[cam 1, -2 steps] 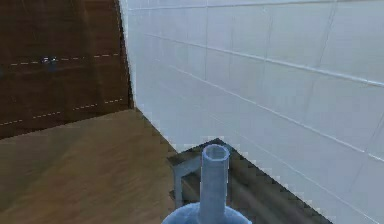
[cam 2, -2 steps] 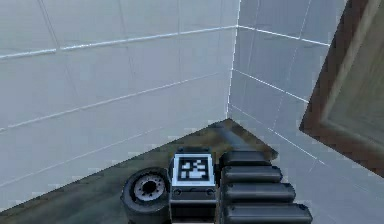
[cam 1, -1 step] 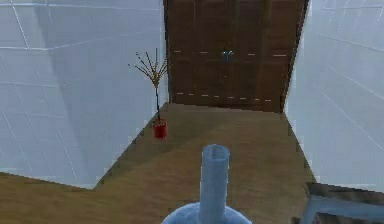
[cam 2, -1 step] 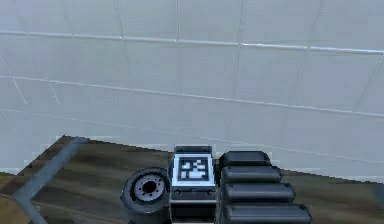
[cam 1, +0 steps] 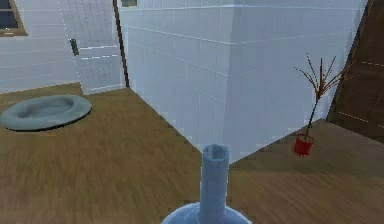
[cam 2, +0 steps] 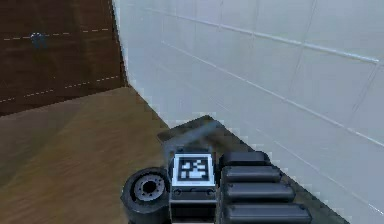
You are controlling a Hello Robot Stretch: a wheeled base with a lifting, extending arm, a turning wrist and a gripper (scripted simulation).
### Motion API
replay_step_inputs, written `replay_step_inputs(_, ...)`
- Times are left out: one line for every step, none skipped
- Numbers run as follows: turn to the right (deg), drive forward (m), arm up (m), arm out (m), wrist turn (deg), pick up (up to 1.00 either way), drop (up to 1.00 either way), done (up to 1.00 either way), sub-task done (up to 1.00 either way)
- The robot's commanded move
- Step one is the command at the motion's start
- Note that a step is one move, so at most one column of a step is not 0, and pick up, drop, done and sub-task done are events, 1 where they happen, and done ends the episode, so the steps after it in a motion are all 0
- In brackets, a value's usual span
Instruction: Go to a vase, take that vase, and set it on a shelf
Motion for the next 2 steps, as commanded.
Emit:
replay_step_inputs(-3.0,0.00,0.00,0.00,0.0,0.00,0.00,0.00,0.00)
replay_step_inputs(45.0,0.00,0.00,0.00,0.0,0.00,0.00,0.00,0.00)
